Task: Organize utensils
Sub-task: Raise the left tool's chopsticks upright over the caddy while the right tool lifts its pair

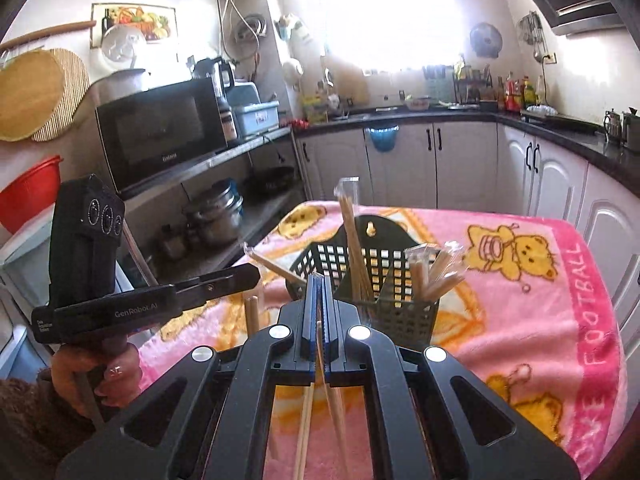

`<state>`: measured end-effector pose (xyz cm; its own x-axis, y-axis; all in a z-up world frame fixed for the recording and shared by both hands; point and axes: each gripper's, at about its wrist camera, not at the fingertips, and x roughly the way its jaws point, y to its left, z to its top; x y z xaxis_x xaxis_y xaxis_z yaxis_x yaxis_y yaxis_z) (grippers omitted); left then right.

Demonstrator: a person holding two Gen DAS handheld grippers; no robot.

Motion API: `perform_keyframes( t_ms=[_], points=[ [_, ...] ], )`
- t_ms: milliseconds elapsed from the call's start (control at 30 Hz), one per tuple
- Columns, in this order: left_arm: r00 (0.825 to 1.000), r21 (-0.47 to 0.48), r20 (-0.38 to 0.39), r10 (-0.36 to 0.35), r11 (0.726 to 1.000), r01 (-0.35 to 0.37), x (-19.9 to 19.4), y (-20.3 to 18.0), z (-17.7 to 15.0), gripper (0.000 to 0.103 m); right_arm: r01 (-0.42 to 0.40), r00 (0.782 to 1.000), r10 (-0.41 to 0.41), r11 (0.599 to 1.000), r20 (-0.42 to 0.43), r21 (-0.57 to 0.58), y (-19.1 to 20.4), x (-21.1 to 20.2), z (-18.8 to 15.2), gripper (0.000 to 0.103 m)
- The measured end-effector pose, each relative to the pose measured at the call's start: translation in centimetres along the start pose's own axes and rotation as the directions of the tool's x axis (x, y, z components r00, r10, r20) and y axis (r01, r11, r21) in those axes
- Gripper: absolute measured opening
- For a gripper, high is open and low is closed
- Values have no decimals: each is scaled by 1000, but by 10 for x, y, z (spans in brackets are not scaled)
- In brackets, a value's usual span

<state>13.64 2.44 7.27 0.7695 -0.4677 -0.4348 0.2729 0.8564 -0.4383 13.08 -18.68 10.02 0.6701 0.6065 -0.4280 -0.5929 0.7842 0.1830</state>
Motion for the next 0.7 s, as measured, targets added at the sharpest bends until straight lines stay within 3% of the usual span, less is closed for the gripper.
perform_keyframes(
  t_ms=[700],
  points=[
    [997,83,74,-29,996,23,0,-31,46,1,22,985,-18,1000,171,-20,-3,-45,44,2]
  ],
)
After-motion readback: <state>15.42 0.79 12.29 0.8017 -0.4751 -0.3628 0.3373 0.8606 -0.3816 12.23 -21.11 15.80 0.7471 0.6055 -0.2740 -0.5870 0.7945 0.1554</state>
